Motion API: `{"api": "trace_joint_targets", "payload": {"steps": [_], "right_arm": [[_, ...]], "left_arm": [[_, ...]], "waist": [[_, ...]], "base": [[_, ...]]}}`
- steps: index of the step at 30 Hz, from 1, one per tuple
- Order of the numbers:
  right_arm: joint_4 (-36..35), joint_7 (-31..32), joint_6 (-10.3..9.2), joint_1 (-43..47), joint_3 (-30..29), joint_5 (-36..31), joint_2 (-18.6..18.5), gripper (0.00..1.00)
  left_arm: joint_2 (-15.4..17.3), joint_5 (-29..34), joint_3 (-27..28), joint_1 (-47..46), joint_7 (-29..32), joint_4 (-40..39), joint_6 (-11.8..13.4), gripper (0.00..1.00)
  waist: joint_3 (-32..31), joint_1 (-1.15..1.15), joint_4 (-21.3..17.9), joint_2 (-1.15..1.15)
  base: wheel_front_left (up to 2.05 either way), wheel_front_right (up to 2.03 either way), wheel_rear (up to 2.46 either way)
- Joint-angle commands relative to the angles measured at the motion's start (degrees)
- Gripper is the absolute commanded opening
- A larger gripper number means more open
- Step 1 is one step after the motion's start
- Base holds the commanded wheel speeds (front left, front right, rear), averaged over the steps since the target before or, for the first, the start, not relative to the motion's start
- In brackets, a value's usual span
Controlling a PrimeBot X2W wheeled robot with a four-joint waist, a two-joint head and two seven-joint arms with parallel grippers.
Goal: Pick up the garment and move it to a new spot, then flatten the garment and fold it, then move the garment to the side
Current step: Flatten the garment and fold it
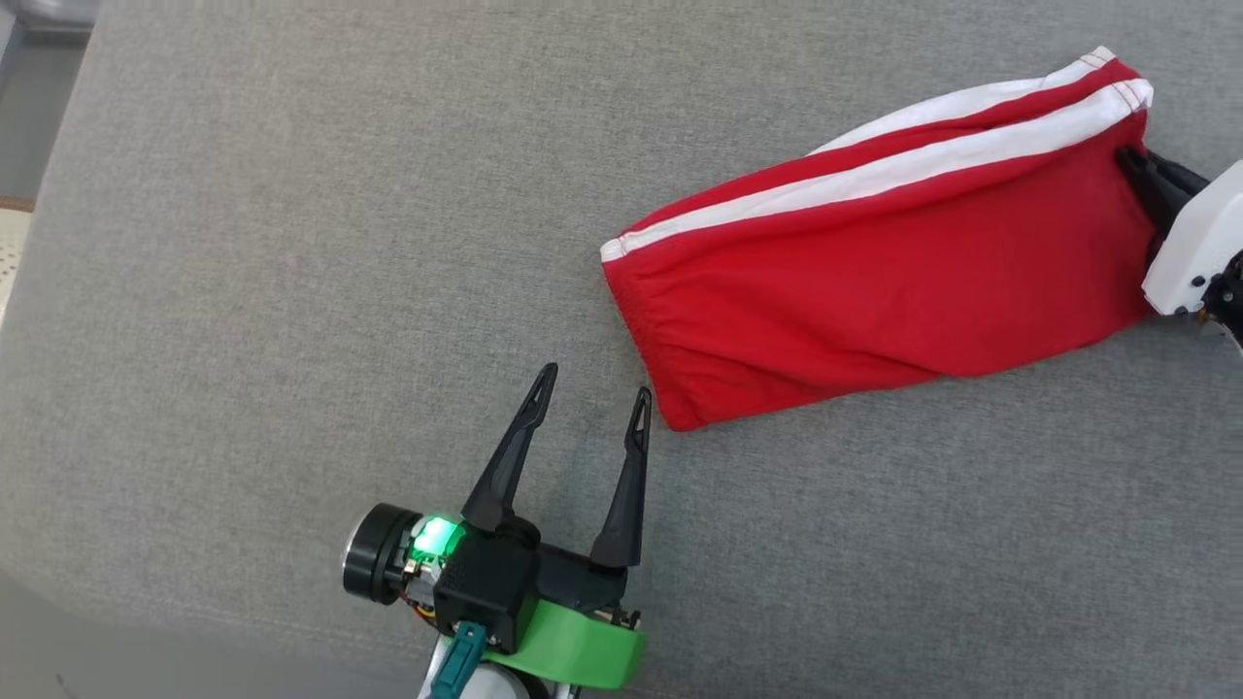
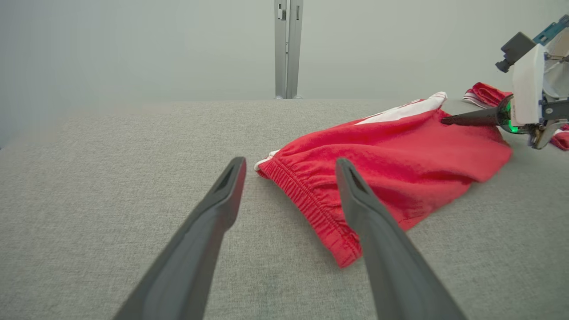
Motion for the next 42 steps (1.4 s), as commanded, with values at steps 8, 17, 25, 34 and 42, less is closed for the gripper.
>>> {"api": "trace_joint_targets", "payload": {"steps": [8,17,25,34,42], "right_arm": [[-0.92,-4.46,-0.13,3.41,2.37,1.86,-2.87,0.0],[-0.74,-7.75,-0.13,4.55,4.25,2.29,-4.07,0.0],[-2.33,-8.87,-0.13,2.05,6.71,-0.45,-3.25,0.0],[-7.91,-6.65,-0.13,-0.78,8.99,-3.84,-1.08,0.0],[-12.75,-4.75,-0.13,-1.42,8.78,-4.09,4.64,0.0]], "left_arm": [[0.07,2.03,2.35,0.71,-0.15,0.57,-1.62,1.0],[0.07,3.37,4.1,1.36,-0.14,1.28,-3.2,1.0],[0.06,3.53,4.65,2.32,-0.14,1.7,-3.8,1.0],[0.06,2.49,4.73,4.47,-0.15,1.7,-3.33,1.0],[0.06,2.16,4.33,5.56,-0.15,1.59,-3.7,1.0]], "waist": [[-4.79,0.0,-9.64,0.0],[-6.34,0.0,-13.75,0.0],[-8.69,0.0,-13.59,0.0],[-12.79,0.0,-12.22,0.0],[-14.54,0.0,-10.81,0.0]], "base": [[0.0,0.0,0.0],[0.0,0.0,0.0],[0.0,0.0,0.0],[0.0,0.0,0.0],[0.0,0.0,0.0]]}}
